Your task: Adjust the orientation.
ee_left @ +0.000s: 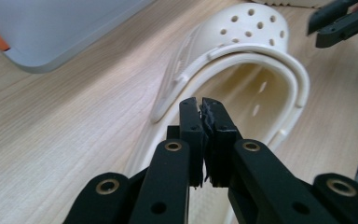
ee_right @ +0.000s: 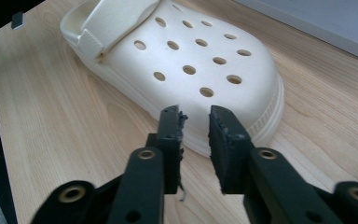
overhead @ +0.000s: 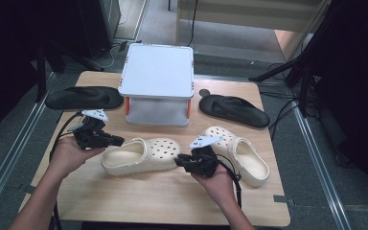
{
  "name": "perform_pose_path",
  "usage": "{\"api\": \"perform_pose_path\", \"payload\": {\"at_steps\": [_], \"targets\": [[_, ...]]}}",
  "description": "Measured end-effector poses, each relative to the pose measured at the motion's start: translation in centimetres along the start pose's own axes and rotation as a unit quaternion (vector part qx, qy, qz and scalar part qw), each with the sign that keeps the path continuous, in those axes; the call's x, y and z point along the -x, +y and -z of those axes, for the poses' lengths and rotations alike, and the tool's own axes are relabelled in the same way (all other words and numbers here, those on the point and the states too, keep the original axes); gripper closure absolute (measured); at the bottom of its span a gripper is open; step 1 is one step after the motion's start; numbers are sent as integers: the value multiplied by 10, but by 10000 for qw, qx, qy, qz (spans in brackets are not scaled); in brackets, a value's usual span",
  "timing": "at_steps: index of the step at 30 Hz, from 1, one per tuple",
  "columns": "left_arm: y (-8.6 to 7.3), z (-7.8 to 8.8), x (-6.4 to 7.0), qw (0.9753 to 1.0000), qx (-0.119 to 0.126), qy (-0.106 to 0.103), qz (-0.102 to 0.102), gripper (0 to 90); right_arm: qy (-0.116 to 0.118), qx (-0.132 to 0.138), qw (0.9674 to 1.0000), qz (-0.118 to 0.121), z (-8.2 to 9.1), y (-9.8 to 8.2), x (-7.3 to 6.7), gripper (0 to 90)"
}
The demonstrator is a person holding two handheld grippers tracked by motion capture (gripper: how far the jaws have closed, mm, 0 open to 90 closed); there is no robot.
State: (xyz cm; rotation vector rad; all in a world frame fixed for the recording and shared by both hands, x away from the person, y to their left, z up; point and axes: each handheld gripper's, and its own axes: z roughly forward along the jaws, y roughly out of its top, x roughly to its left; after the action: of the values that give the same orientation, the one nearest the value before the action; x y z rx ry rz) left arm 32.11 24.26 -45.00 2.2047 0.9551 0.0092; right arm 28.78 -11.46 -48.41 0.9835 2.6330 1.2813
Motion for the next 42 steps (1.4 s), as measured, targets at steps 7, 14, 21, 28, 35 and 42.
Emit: {"api": "perform_pose_path", "payload": {"at_steps": [7, 14, 21, 28, 35, 42], "targets": [[-1, -8, -16, 9999, 50, 79, 45, 890, 114, -92, 9999, 33, -4, 0, -5, 900], [-6, -17, -35, 9999, -20, 112, 130, 898, 10, -81, 9999, 124, -10, 0, -8, 900], [-12, -26, -43, 9999, -10, 97, 120, 897, -88, -19, 10000, 8, -12, 0, -10, 898], [-11, -37, -45, 9999, -117, 75, 44, 897, -109, -123, 9998, 62, -21, -3, -14, 900], [-11, -45, -41, 9995, -289, 77, -90, 897, -148, -184, 9997, 31, -31, -4, -15, 900], [-15, -44, -40, 9998, -207, 44, 57, 900, -241, -148, 9996, 71, -34, -3, -16, 900]]}}
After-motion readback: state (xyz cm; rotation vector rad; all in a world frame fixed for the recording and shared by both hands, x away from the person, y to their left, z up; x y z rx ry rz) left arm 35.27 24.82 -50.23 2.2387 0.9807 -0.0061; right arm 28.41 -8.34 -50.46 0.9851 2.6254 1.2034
